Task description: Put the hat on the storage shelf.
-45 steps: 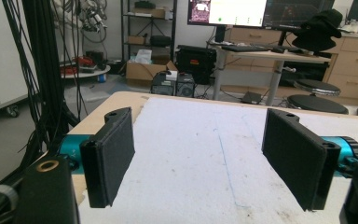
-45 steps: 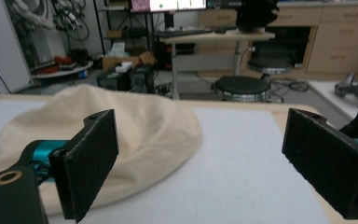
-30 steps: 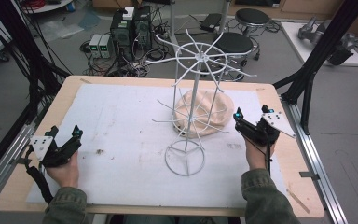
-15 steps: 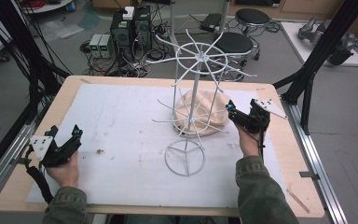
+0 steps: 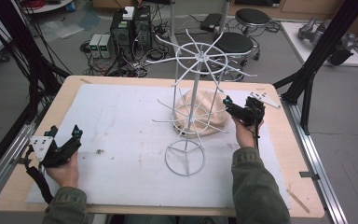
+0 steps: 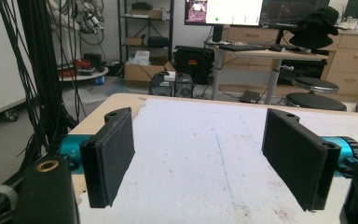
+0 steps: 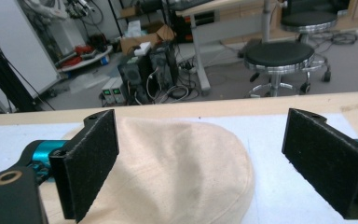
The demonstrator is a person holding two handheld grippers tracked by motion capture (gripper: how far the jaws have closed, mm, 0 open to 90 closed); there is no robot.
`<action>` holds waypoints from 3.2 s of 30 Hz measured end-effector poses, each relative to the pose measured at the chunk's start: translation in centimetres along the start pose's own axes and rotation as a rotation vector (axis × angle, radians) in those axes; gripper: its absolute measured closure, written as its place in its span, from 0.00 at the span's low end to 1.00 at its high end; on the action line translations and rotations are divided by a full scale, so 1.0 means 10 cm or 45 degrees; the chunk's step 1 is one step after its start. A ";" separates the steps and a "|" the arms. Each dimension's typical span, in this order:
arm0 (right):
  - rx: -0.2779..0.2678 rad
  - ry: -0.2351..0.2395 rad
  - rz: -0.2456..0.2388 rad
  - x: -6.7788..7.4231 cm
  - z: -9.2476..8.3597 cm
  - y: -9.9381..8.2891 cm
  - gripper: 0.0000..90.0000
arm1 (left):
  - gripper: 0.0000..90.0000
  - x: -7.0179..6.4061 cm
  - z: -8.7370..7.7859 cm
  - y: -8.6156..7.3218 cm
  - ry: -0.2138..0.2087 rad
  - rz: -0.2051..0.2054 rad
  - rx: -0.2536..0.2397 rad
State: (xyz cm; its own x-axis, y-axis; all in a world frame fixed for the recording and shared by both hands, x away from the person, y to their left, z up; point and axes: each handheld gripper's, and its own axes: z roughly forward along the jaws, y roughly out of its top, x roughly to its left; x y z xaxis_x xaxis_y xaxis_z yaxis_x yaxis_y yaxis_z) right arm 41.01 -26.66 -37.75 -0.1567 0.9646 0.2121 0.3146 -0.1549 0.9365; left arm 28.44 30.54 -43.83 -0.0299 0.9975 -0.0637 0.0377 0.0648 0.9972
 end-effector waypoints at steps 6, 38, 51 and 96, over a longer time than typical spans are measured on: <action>0.047 0.008 -0.044 0.02 0.16 0.05 0.11 | 0.28 0.00 -0.01 0.00 -0.001 -0.004 0.003; 0.446 -0.095 0.024 -0.10 0.82 -0.14 0.11 | 0.28 0.02 -0.01 0.00 0.007 -0.021 0.003; 0.620 -0.238 -0.025 -0.06 0.93 -0.32 0.13 | 0.27 0.02 0.00 -0.01 0.001 -0.025 0.008; 0.420 -0.009 0.382 -0.52 0.50 -0.07 0.88 | 0.27 0.00 0.02 -0.02 -0.022 -0.044 0.022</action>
State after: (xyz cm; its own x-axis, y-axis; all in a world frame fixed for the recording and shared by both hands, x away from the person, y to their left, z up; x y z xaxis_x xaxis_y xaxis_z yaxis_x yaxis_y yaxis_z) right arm 46.23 -30.46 -40.88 -0.0068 0.8889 0.4580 0.6270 -0.3530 0.6944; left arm 28.61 30.54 -44.06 -0.0143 0.9950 -0.0989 0.0541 0.0995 0.9936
